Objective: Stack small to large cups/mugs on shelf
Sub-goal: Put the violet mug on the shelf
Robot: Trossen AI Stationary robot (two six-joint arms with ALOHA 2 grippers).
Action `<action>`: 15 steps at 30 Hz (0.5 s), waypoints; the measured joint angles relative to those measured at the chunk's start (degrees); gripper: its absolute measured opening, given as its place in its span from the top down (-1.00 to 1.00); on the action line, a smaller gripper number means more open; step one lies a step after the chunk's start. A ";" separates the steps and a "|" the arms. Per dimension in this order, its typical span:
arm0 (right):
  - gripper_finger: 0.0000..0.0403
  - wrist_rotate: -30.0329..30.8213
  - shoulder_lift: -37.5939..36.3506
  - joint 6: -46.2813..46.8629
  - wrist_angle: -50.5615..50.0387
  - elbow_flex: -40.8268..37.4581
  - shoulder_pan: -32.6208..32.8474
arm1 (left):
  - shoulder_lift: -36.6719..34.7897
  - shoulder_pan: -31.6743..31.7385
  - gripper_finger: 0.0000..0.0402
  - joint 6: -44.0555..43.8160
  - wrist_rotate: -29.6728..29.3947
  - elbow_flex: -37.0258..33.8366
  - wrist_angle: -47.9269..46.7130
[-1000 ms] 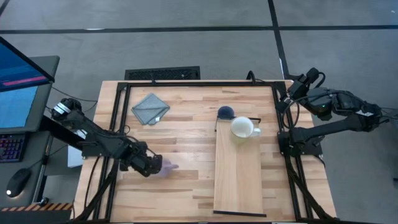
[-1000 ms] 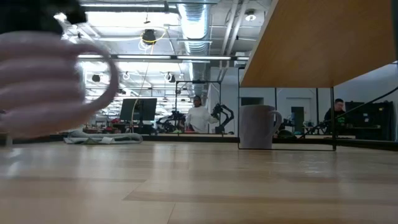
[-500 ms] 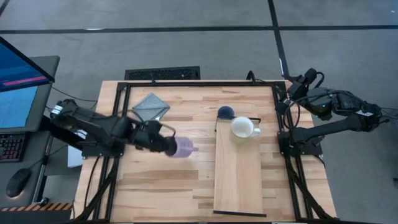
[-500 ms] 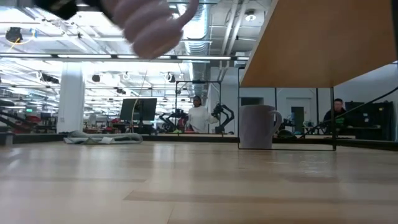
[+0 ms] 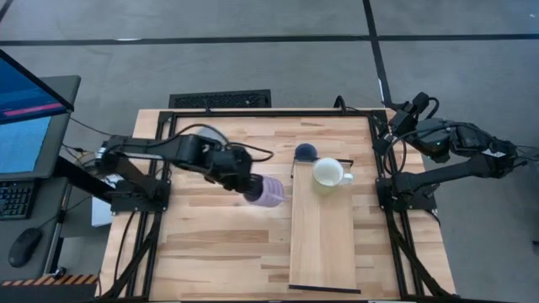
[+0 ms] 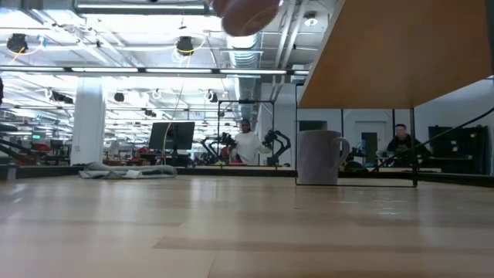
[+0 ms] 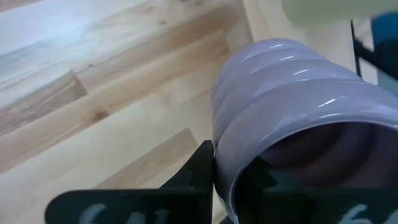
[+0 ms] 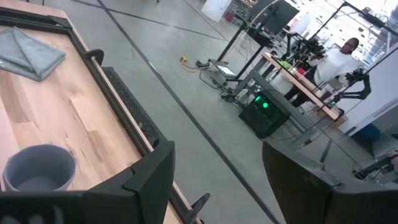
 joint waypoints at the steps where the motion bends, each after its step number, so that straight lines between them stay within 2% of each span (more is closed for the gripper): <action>1: -0.32 0.00 0.02 0.00 -0.02 0.00 0.00 | 1.82 0.15 0.92 0.56 0.83 2.86 -1.54; 9: -0.32 0.00 0.02 0.00 -0.04 0.00 0.00 | 14.96 0.43 0.92 3.10 5.43 24.62 -11.31; 13: -0.32 -0.06 0.02 0.00 -0.28 0.00 0.00 | 20.30 0.41 0.92 3.52 6.47 32.50 -15.56; 15: -0.32 -0.07 0.01 0.00 -0.28 0.00 0.00 | 22.30 0.43 0.92 4.32 7.41 34.38 -14.64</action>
